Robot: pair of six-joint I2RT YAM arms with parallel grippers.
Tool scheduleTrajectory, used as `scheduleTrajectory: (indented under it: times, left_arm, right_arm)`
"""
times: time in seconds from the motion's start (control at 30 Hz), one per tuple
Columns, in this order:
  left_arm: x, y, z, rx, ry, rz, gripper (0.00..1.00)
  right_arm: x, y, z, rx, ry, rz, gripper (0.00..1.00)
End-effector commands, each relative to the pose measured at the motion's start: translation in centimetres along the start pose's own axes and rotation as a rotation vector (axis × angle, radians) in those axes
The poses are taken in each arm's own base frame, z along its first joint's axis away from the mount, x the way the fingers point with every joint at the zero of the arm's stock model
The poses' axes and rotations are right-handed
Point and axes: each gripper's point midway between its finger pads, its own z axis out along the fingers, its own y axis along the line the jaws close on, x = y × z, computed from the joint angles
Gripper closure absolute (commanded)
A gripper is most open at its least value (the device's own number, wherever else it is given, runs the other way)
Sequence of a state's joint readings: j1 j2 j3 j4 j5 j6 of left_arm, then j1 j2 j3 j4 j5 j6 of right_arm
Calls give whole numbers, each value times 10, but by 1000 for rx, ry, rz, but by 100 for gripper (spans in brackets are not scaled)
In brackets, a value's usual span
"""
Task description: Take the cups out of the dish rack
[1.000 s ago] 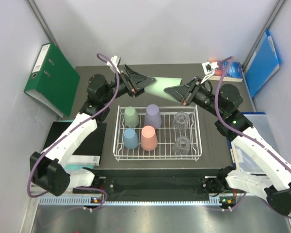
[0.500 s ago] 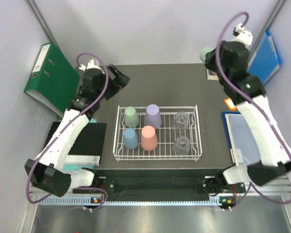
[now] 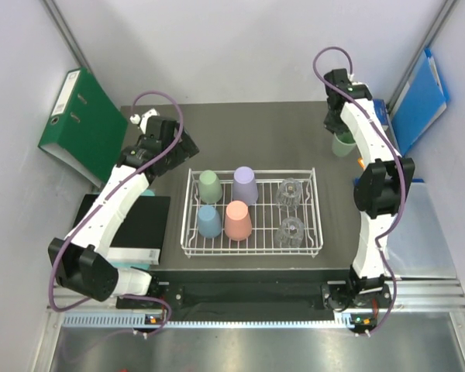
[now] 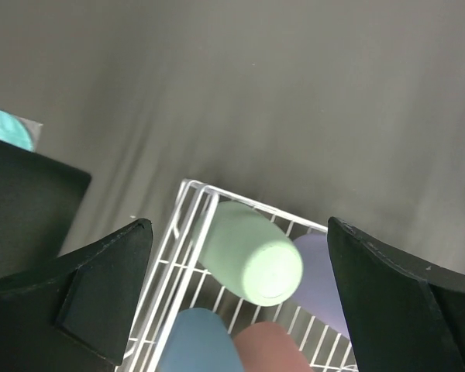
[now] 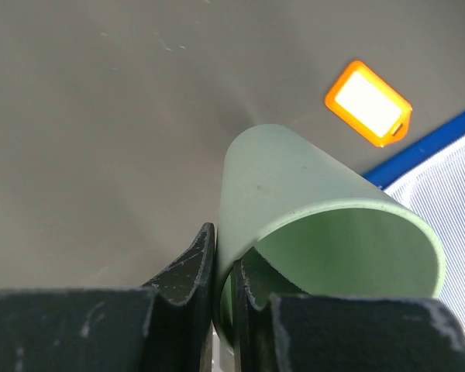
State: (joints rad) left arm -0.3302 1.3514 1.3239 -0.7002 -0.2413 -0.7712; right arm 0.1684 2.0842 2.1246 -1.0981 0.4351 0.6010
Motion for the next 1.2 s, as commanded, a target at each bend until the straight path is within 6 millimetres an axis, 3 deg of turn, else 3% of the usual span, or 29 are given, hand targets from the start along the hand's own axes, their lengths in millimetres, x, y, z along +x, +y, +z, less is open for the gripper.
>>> scheduleTrajectory:
  times: [0.0, 0.13, 0.47, 0.77, 0.87, 0.9, 0.93, 1.03, 1.17]
  left_arm:
    - [-5, 6, 2, -43, -13, 56, 2]
    - [-4, 0, 3, -17, -1, 53, 2]
    - [8, -1, 6, 1, 38, 34, 2]
    - [10, 5, 8, -29, 43, 37, 2]
    - [10, 4, 8, -26, 42, 44, 1]
    - [8, 4, 7, -22, 39, 48, 1]
    - [6, 2, 7, -15, 32, 50, 1]
    - [3, -1, 6, 0, 19, 60, 1]
    - [-2, -3, 5, 1, 5, 68, 1]
  right_arm:
    - [-5, -20, -4, 38, -10, 37, 100]
    - [11, -16, 18, 40, 34, 6, 100]
    - [19, 3, 49, -48, 60, 17, 100]
    - [43, 1, 74, -17, 141, -17, 100]
    - [41, 4, 73, -33, 130, -12, 85]
    - [34, 4, 67, -47, 111, -1, 80]
    - [26, 8, 63, -72, 83, 10, 67]
    - [4, 15, 39, -138, 26, 33, 48]
    - [-17, 22, 10, -205, -21, 67, 41]
